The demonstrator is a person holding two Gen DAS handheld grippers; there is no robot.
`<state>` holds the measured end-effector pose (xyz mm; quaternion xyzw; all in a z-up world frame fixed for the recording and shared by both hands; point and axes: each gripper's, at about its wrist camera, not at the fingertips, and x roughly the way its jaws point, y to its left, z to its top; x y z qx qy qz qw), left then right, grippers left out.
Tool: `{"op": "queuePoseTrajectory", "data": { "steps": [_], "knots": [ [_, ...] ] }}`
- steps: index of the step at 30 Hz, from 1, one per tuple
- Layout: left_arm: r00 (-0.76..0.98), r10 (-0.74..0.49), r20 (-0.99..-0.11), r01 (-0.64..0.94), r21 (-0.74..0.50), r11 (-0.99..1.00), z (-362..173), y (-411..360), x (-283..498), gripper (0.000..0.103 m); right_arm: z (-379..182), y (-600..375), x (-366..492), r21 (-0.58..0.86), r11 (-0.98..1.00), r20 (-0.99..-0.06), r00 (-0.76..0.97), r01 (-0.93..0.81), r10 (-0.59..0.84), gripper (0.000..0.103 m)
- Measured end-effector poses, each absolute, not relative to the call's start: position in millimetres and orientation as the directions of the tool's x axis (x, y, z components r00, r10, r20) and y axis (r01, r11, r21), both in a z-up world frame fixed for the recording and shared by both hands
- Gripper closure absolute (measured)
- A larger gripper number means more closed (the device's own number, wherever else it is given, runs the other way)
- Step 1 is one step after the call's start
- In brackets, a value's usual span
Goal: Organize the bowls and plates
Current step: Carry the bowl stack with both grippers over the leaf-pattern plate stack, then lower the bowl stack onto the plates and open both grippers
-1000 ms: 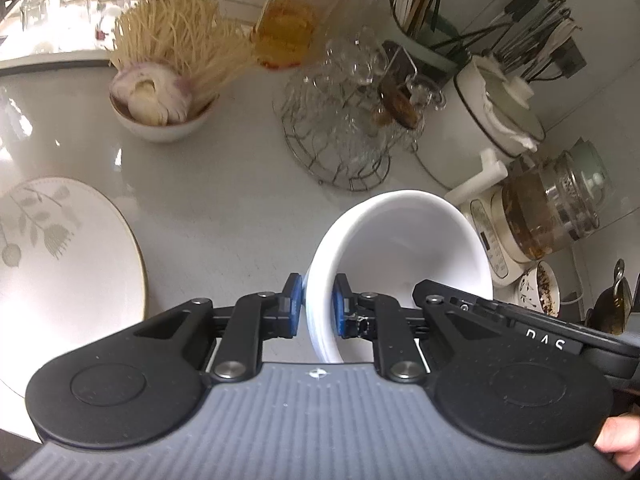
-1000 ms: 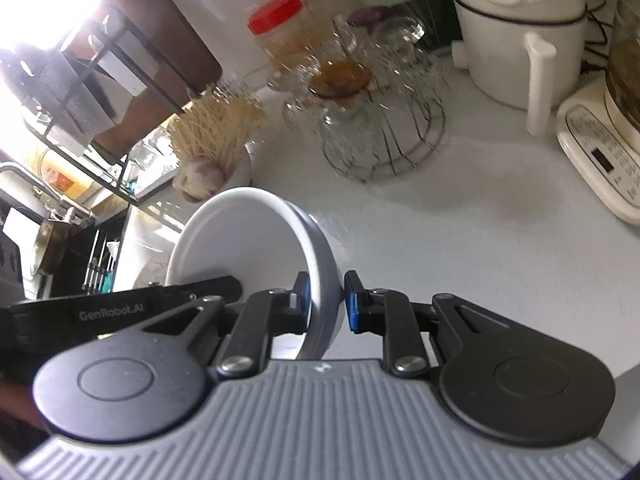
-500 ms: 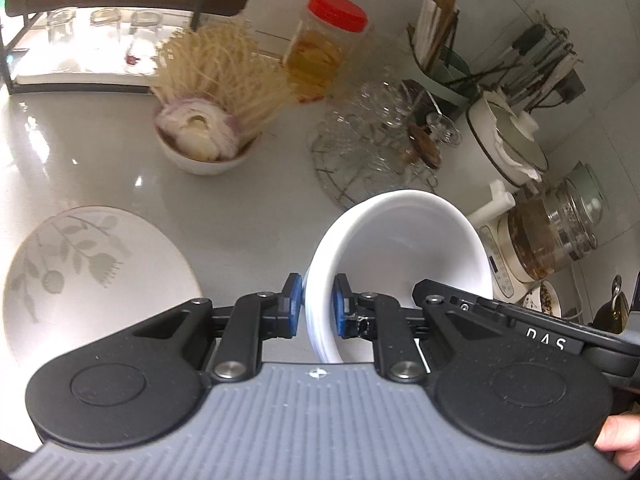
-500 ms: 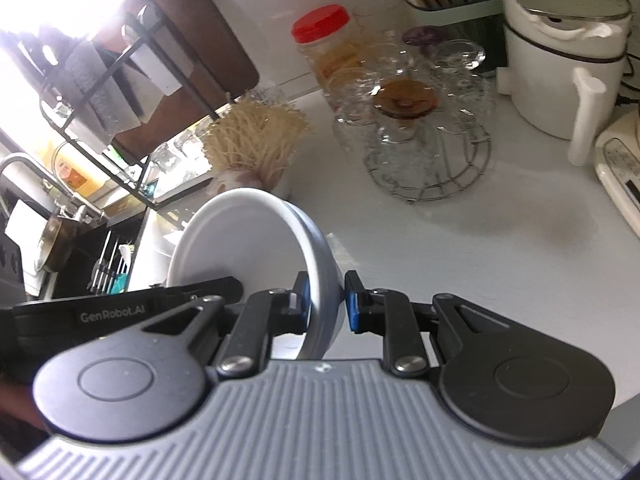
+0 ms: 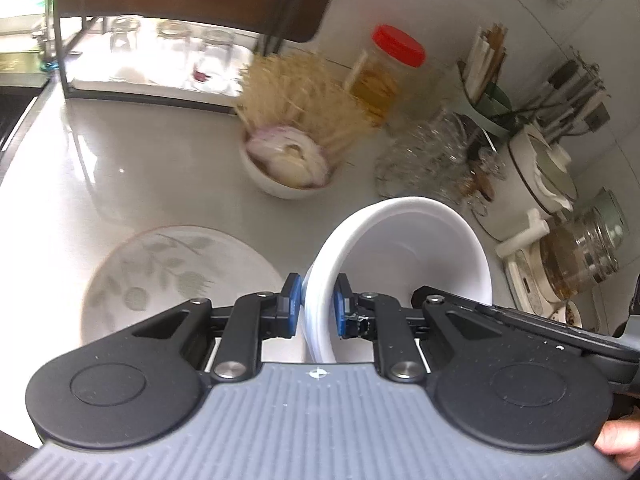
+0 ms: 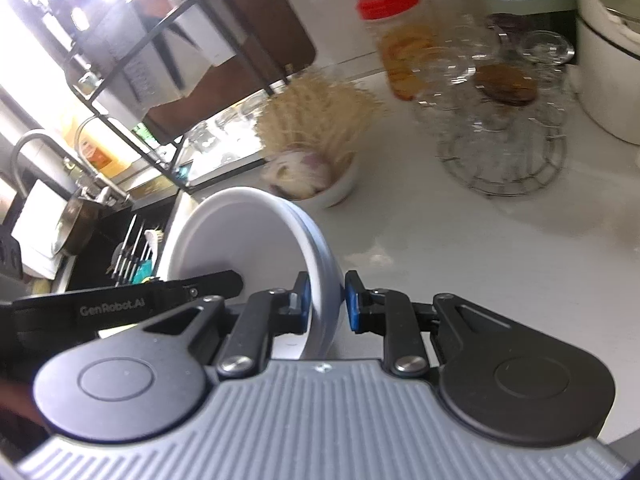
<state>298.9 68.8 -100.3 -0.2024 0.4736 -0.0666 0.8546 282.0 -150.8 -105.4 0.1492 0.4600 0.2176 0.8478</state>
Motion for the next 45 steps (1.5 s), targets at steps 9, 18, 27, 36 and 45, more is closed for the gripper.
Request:
{"op": "queuePoseTrajectory", "data": {
  "steps": [9,18,27,36,45],
  "knots": [
    [0.537,-0.27,-0.799,-0.129,-0.394,0.91,-116.7,117.2,298.6,0.084,-116.3,-104.5,292.7,0.468,0.847,-0.728,0.434,-0.252,0.531,0.081],
    [0.495,-0.253,-0.831,-0.158,-0.373,0.914,-140.6,158.1,308.6,0.081,-138.8,-59.2,305.2,0.459,0.848,-0.77,0.358,-0.264,0.528,0.08],
    [0.419,-0.301,-0.857,-0.176,-0.402,0.899,-168.0,182.7,306.9,0.079,-155.8,-34.1,308.9,0.422,0.864,-0.83,0.267,-0.273,0.49,0.08],
    [0.395,-0.303,-0.867,-0.127,-0.378,0.917,-176.5,182.9,308.8,0.079,-165.9,-30.5,313.5,0.411,0.88,-0.849,0.25,-0.239,0.465,0.081],
    [0.436,-0.284,-0.854,-0.115,-0.366,0.924,-165.7,186.7,307.4,0.056,-161.1,-31.5,310.6,0.407,0.885,-0.833,0.304,-0.227,0.462,0.08]
  ]
}}
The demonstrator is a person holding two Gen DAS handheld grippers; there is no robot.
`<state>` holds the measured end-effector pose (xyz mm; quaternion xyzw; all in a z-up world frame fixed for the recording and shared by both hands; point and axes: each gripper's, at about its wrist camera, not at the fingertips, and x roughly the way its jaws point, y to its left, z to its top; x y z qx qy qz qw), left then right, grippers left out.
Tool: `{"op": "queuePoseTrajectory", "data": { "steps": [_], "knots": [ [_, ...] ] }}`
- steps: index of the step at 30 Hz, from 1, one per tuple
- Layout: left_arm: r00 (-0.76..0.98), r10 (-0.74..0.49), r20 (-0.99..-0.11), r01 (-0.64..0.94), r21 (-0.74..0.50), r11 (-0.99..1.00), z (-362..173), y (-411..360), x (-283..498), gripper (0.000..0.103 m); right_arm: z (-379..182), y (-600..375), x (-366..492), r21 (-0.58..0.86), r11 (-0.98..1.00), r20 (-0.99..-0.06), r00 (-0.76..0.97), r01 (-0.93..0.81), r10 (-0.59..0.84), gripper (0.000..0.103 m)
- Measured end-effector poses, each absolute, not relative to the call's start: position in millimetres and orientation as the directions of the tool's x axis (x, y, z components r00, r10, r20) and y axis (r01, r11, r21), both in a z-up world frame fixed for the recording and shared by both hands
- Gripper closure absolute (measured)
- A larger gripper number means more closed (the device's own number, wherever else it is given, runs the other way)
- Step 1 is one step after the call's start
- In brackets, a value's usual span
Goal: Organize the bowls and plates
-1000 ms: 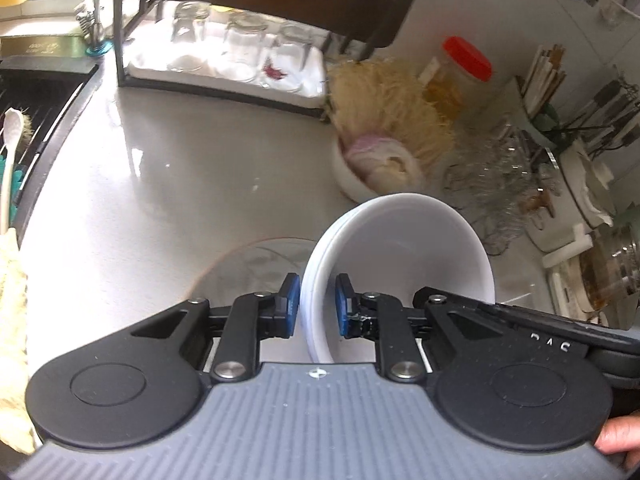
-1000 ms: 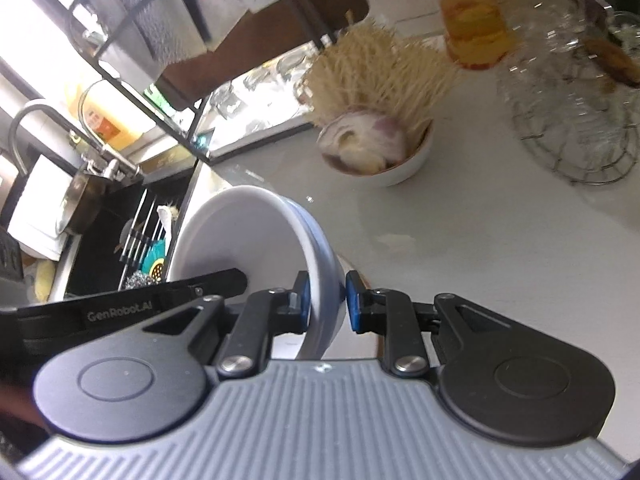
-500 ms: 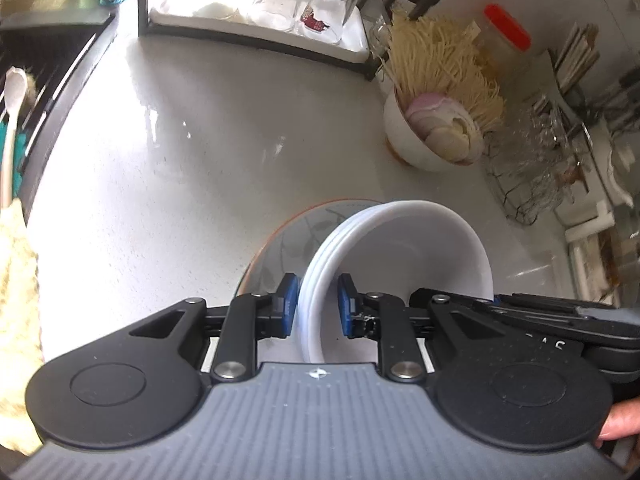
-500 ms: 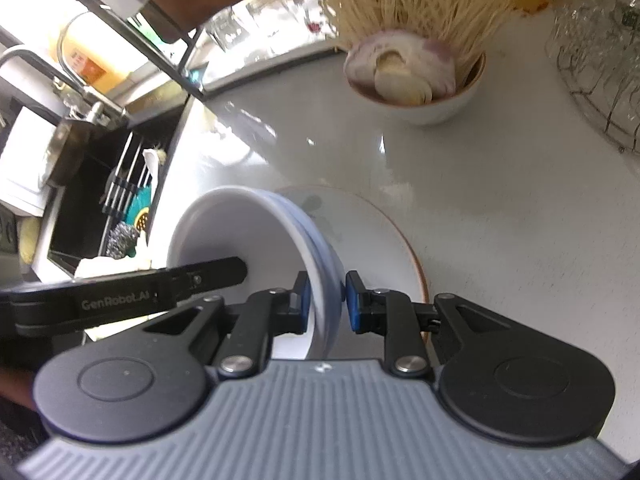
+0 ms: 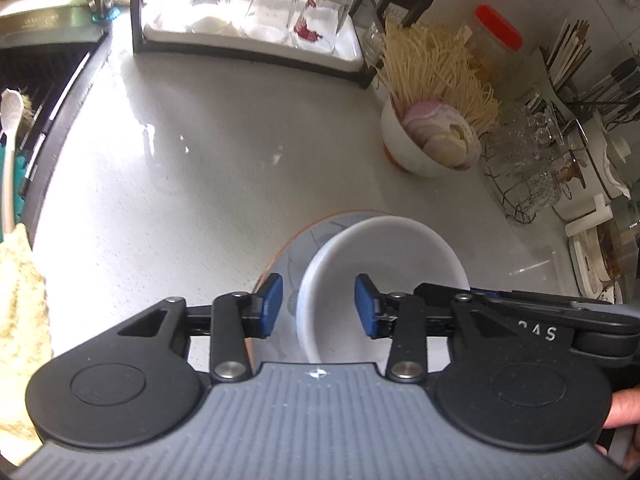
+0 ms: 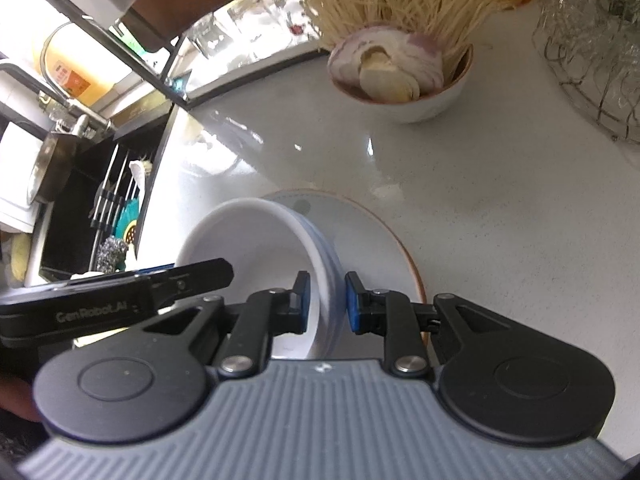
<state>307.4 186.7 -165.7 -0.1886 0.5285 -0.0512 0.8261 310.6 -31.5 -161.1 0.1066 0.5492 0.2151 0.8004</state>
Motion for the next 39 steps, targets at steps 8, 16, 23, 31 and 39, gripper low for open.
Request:
{"op": "queuePoseTrajectory", "data": {
  "steps": [8,16,23,31,39],
  "knots": [
    [0.501,-0.272,-0.822,-0.112,-0.373,0.921,-143.5,195.4,301.6,0.055,-147.4,-45.4,305.5,0.426,0.879,-0.796,0.374,-0.213,0.476,0.067],
    [0.568,-0.222,-0.793,-0.115,-0.343,0.932,-102.0,203.1,289.7,0.053,-115.9,-48.5,295.1,0.431,0.872,-0.746,0.452,-0.232,0.488,0.067],
    [0.645,-0.168,-0.745,-0.115,-0.312,0.943,-66.5,197.7,268.5,0.052,-79.3,-52.0,283.5,0.427,0.855,-0.667,0.537,-0.293,0.517,0.067],
    [0.669,-0.129,-0.732,-0.14,-0.295,0.945,-53.6,186.2,236.6,0.051,-59.4,-62.9,258.0,0.428,0.838,-0.609,0.577,-0.337,0.544,0.067],
    [0.713,-0.055,-0.7,-0.176,-0.254,0.951,-33.0,169.0,194.2,0.047,-47.4,-86.3,221.8,0.415,0.838,-0.572,0.614,-0.355,0.544,0.067]
  ]
}}
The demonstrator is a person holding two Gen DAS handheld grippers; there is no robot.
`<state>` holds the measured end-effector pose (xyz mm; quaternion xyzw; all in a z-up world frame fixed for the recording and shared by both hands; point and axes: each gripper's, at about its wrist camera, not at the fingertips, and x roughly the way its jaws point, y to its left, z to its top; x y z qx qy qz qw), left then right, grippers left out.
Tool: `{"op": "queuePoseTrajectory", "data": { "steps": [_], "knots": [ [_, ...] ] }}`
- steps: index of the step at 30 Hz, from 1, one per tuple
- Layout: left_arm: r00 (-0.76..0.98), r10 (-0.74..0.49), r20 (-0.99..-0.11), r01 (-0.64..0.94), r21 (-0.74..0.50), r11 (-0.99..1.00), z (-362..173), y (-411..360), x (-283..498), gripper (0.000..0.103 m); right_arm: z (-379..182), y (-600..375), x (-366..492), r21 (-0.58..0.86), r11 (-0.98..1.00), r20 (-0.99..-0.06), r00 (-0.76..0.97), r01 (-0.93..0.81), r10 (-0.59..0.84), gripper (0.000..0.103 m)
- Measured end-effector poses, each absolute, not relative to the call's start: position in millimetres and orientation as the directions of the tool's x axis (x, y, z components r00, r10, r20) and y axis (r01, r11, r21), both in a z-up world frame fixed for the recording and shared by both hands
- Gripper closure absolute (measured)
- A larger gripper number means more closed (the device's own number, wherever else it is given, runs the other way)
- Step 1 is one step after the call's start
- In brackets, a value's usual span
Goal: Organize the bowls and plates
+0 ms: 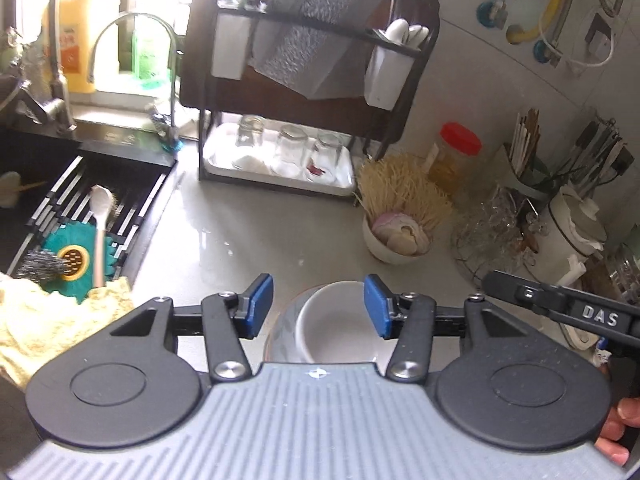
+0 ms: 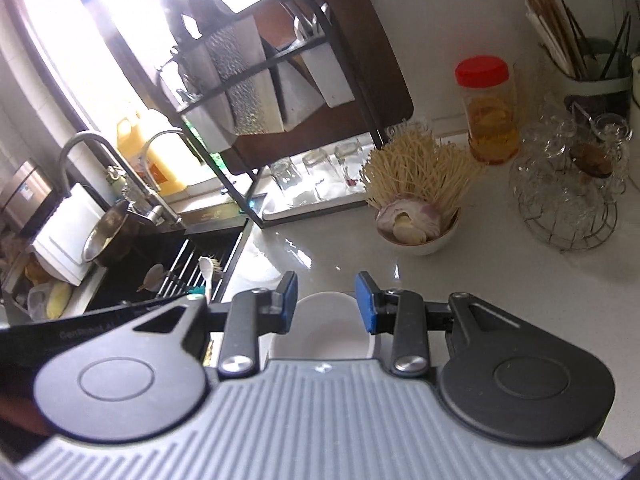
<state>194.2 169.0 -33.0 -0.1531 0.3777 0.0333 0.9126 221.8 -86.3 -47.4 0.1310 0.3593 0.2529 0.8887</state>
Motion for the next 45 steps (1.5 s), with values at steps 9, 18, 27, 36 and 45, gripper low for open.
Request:
{"op": "queuePoseTrajectory", "data": {
  "steps": [9,18,27,36,45],
  "knots": [
    [0.741,-0.016,-0.671,-0.184,-0.225,0.957,-6.5,134.1,145.2,0.046,-33.6,-115.2,187.0,0.414,0.823,-0.534,0.627,-0.39,0.566,0.067],
    [0.758,0.002,-0.653,-0.211,-0.242,0.947,8.2,101.9,91.6,0.04,-24.8,-134.5,145.5,0.402,0.792,-0.517,0.599,-0.46,0.611,0.067],
    [0.757,0.027,-0.653,-0.23,-0.227,0.946,5.4,76.8,44.5,0.026,-21.6,-150.3,101.9,0.358,0.798,-0.507,0.617,-0.485,0.602,0.067],
    [0.746,0.1,-0.658,-0.273,-0.165,0.948,6.6,60.0,10.5,0.007,-26.9,-167.5,72.4,0.319,0.82,-0.504,0.647,-0.476,0.572,0.042],
    [0.76,0.126,-0.637,-0.277,-0.143,0.95,10.4,51.4,-26.4,0.005,-26.6,-176.3,46.6,0.278,0.834,-0.488,0.678,-0.476,0.55,0.023]
  ]
}}
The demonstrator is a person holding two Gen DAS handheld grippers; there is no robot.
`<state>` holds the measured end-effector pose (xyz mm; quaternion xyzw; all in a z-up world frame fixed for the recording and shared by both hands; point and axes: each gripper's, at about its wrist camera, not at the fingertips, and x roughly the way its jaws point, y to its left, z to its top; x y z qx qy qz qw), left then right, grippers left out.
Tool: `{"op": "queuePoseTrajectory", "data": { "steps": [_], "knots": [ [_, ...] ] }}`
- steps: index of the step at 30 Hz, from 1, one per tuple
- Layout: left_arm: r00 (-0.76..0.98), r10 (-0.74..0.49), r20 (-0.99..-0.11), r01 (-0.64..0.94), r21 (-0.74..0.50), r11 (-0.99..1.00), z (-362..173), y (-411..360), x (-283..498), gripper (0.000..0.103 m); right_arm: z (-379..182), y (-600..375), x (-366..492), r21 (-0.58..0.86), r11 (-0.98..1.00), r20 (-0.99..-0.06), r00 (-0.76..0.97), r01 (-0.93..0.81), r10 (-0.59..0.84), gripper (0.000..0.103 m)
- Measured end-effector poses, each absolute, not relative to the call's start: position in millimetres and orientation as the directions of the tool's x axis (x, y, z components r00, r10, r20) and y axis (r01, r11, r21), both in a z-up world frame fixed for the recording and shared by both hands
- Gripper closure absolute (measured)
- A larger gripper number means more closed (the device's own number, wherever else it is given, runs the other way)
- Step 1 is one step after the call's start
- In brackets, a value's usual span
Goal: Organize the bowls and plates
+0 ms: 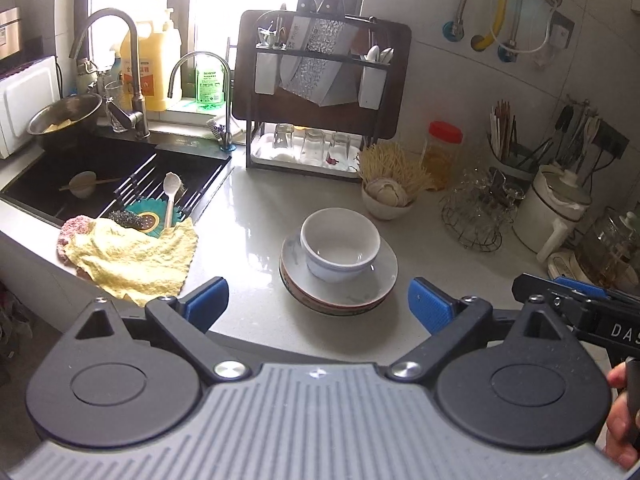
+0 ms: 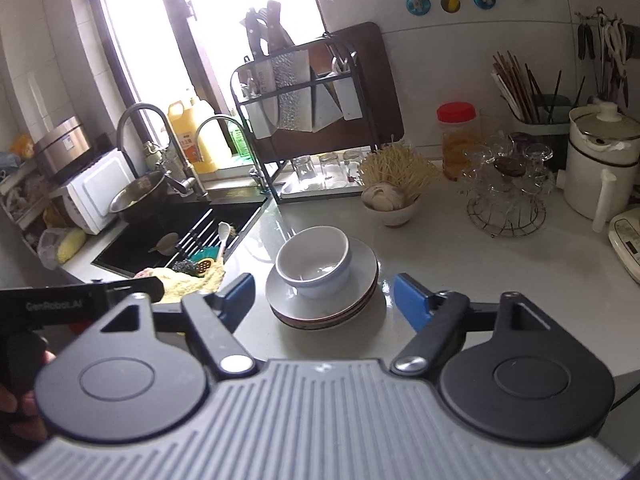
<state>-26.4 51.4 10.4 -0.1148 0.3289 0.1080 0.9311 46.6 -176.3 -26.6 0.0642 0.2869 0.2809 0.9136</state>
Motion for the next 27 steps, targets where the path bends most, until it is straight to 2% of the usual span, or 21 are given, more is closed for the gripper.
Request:
{"op": "queuePoseTrajectory", "data": {
  "steps": [8,9,10,11,27],
  "knots": [
    [0.736,0.138,-0.662,-0.284,-0.118,0.951,6.7,45.7,-45.9,0.004,-30.0,-177.1,29.0,0.259,0.842,-0.495,0.683,-0.473,0.537,0.02],
    [0.736,0.138,-0.663,-0.284,-0.117,0.952,6.0,44.9,-48.9,0.004,-30.3,-177.3,27.5,0.26,0.843,-0.497,0.683,-0.471,0.535,0.015],
    [0.736,0.136,-0.663,-0.281,-0.116,0.953,5.6,44.1,-51.8,0.004,-30.8,-178.6,25.2,0.264,0.845,-0.495,0.686,-0.465,0.532,0.004],
    [0.736,0.135,-0.664,-0.277,-0.112,0.954,5.3,43.0,-54.6,0.004,-31.1,-180.5,22.4,0.272,0.846,-0.488,0.691,-0.459,0.533,0.0],
    [0.747,0.146,-0.648,-0.273,-0.098,0.957,5.4,35.7,-86.8,0.004,-33.1,-177.3,-8.7,0.233,0.857,-0.489,0.706,-0.461,0.512,0.0]
  ]
}}
